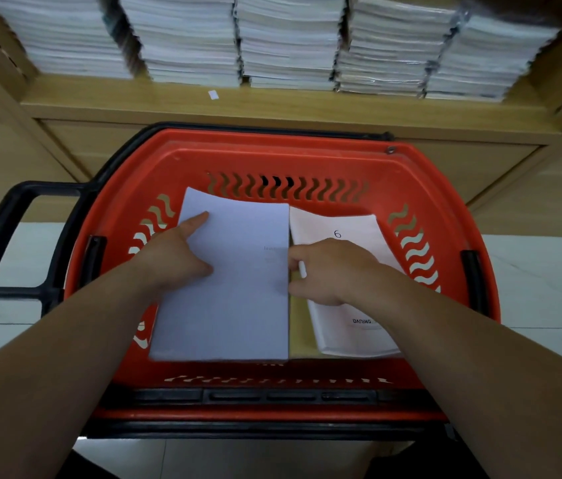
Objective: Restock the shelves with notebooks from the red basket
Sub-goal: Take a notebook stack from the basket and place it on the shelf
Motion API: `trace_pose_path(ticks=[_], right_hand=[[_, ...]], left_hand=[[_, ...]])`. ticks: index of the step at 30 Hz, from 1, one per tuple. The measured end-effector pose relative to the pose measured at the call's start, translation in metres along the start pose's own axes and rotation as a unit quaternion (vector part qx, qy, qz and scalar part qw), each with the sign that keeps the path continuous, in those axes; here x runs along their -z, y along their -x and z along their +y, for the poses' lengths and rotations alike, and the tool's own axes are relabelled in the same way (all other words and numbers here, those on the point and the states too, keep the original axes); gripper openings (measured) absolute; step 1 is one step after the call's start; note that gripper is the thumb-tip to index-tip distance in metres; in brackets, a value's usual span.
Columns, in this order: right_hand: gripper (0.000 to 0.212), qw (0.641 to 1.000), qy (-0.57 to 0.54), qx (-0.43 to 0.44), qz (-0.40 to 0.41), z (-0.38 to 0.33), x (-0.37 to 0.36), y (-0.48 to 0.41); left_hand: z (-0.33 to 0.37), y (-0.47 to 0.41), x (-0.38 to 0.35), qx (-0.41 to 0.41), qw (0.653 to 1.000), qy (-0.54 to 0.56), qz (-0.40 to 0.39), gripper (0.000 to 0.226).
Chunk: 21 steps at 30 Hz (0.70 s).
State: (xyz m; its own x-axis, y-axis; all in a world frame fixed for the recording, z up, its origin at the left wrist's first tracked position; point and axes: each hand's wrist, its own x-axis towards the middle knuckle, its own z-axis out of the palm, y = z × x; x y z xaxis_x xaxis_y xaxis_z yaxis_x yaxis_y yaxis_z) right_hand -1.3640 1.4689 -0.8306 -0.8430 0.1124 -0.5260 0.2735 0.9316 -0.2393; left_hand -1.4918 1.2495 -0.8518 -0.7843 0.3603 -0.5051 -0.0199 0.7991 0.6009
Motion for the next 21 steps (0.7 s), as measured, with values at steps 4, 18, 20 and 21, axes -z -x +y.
trace_pose_path(ticks=[4,18,20,21], right_hand=[[0.022,0.996,-0.081,0.029,0.028,0.003,0.002,0.003],[0.01,0.951,-0.238,0.085,0.176,-0.06,0.014,-0.005],[0.014,0.965,-0.169,0.071,0.187,-0.062,0.033,-0.008],[0.016,0.972,-0.137,0.065,0.179,-0.061,0.045,-0.007]], left_hand=[[0.0,0.001,0.003,-0.012,0.991,0.131,-0.002,0.086],[0.011,0.02,0.002,-0.007,0.966,0.258,-0.01,0.051],[0.01,0.018,0.002,-0.003,0.97,0.241,-0.004,0.065],[0.009,0.019,0.002,-0.014,0.978,0.207,0.005,0.075]])
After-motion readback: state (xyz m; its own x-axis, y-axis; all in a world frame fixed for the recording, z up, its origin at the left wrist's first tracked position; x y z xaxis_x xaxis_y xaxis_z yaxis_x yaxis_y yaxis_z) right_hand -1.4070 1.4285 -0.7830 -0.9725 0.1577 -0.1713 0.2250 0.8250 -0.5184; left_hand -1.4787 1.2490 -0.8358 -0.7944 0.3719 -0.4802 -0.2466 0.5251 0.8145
